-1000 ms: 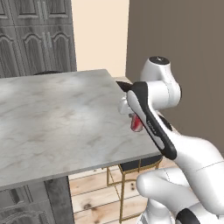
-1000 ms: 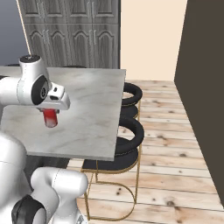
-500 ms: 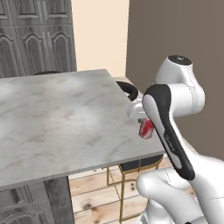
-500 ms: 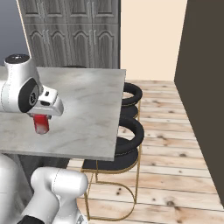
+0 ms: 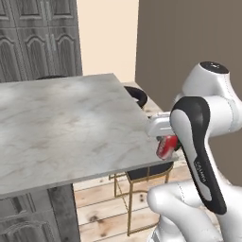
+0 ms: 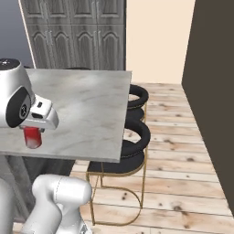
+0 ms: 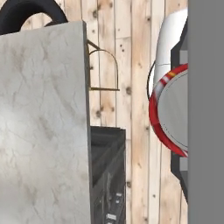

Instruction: Four empty soda cans are scattered around the kitchen. Gather all the cans and cluster them next to the stove for recycling.

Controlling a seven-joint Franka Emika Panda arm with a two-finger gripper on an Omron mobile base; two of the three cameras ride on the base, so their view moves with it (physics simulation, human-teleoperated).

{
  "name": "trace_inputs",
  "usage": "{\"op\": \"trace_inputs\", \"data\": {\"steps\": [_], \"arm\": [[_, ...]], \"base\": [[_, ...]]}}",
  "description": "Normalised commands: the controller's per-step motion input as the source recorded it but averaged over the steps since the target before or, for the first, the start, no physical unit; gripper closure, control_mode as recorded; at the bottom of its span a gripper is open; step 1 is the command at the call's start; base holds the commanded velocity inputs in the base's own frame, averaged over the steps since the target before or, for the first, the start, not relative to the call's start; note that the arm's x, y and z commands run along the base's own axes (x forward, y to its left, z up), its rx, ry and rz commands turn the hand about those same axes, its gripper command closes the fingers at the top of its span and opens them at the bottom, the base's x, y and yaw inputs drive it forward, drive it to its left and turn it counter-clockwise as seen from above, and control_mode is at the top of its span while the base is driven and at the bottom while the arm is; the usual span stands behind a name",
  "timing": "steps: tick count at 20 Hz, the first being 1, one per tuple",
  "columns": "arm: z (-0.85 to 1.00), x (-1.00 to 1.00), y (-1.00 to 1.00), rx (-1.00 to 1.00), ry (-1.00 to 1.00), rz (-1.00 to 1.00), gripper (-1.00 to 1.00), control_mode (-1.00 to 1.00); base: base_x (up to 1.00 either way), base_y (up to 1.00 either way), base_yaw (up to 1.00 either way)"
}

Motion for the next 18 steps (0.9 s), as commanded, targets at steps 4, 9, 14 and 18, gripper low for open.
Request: {"op": "trace_inputs", "data": {"steps": [4,9,14,18], "arm": [[0.00,0.00,0.00,0.00,0.00,0.00,1.00,1.00],[0.00,0.00,0.00,0.00,0.00,0.00,1.00,1.00],[0.00,0.00,0.00,0.00,0.00,0.00,1.00,1.00],[0.00,0.00,0.00,0.00,0.00,0.00,1.00,1.00]], "base": [[-0.60,0.00,0.00],[-0.36,0.22,0.00],[-0.30,0.71,0.00],[-0.33,0.91,0.00]]}}
